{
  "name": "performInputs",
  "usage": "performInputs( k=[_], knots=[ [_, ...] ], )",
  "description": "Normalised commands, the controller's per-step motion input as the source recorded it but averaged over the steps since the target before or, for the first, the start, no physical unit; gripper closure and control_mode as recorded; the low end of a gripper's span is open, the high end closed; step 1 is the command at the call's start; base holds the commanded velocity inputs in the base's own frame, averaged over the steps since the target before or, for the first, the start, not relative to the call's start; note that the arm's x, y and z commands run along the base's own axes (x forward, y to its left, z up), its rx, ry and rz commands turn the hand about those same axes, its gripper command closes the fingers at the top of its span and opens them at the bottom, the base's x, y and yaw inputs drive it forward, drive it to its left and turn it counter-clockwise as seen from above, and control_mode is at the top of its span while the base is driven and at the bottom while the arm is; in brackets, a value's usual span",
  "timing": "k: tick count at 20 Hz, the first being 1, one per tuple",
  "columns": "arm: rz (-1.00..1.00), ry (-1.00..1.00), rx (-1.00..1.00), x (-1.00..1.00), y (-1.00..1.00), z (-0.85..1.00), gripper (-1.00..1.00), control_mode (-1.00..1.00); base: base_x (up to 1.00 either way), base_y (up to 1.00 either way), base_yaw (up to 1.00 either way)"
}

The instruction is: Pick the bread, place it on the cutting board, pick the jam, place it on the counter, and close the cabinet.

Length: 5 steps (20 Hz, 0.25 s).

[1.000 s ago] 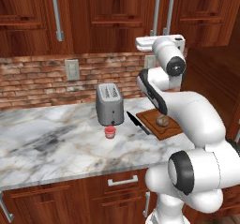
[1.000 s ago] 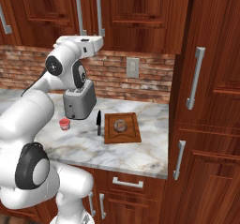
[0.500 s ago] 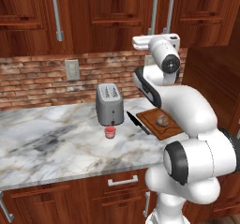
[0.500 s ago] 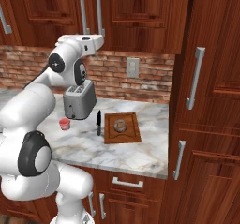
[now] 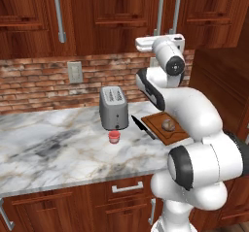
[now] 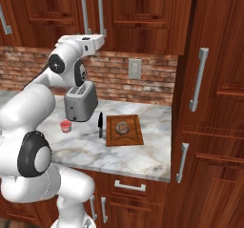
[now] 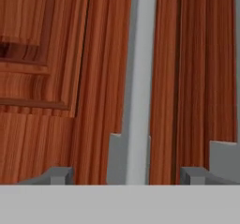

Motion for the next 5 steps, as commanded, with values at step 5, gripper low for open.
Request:
performInputs(
  k=[5],
  knots=[
    [0.0,0.0,0.0,0.07,0.01,0.0,-1.0,-1.0,0.0,0.0,0.0]
  ],
)
